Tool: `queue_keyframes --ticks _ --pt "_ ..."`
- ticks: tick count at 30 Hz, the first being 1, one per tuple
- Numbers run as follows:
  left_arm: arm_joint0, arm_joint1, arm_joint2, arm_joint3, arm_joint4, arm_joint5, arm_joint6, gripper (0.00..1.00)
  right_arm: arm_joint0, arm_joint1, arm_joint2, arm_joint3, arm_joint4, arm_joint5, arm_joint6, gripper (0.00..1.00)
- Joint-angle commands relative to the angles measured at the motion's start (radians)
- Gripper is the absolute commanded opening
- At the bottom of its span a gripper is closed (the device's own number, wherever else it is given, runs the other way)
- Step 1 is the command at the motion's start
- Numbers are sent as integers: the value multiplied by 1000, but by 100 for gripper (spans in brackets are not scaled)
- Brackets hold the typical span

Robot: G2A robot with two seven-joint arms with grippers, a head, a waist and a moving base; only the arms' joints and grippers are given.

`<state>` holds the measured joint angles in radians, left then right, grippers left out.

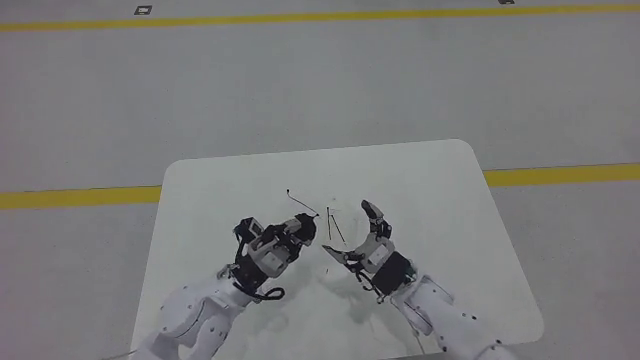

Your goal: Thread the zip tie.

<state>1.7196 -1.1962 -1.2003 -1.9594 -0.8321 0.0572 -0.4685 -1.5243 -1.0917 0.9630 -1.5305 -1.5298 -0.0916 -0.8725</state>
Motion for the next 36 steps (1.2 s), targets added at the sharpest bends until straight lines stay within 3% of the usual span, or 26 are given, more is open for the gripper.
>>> queue_keyframes --ticks 1,31,36 --pt "1 1 0 0 -4 -1 -1 0 3 -4 -5 6 4 7 -14 100" --pt "-5 0 31 24 -28 -18 19 0 29 -32 -22 -5 48 39 0 100" --pt "-5 0 31 24 -28 -18 19 0 39 -35 -12 0 37 17 -4 100"
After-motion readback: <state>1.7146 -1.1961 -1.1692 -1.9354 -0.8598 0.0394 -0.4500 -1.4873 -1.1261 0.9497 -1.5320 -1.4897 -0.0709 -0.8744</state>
